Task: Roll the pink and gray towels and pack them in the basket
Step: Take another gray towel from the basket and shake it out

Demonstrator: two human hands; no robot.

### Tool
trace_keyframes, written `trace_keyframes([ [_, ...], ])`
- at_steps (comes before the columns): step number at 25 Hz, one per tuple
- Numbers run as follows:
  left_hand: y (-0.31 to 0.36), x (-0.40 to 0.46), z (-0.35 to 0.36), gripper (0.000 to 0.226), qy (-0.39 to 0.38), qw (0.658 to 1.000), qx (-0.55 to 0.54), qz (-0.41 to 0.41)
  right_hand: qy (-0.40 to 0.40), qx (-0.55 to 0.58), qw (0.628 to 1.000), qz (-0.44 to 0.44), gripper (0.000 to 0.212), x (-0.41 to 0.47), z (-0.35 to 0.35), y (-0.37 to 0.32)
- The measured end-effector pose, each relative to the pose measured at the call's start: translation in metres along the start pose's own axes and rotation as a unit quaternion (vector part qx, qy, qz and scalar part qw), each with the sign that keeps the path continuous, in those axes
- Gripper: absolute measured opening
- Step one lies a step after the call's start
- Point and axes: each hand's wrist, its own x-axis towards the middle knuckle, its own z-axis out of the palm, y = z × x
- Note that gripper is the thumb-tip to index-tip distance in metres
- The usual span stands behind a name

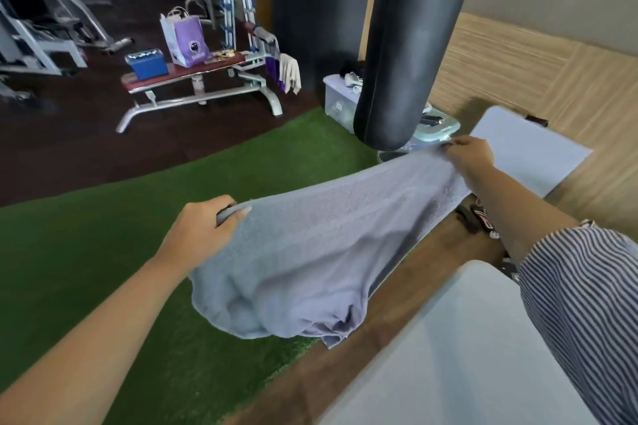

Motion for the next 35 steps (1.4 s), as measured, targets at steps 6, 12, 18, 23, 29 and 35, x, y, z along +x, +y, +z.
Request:
trace_keyframes([
  [6, 0.035, -0.031, 0.046, 0.029, -0.020, 0.999, -0.026, -0.022, 0.002, 0.063, 0.996, 0.064, 0.021, -0.004, -0.033, 0.058],
  [12, 0.092, -0.103, 0.102, 0.027, -0.051, 0.997, -0.032, -0.042, 0.001, 0.087, 0.993, 0.079, 0.015, -0.011, -0.084, 0.139],
  [18, 0.153, -0.206, 0.155, 0.025, -0.092, 0.991, -0.035, -0.087, -0.042, -0.029, 0.997, 0.059, 0.022, -0.044, -0.147, 0.219],
  [23, 0.191, -0.291, 0.173, 0.034, -0.136, 0.987, 0.010, -0.089, -0.126, -0.208, 0.970, 0.004, 0.029, -0.107, -0.211, 0.281],
  [29, 0.238, -0.375, 0.179, 0.041, -0.162, 0.985, -0.006, -0.054, -0.093, -0.235, 0.967, 0.031, 0.022, -0.198, -0.307, 0.340],
  [35, 0.289, -0.449, 0.185, 0.049, -0.152, 0.987, -0.017, -0.039, -0.066, -0.206, 0.976, 0.035, 0.019, -0.255, -0.384, 0.387],
])
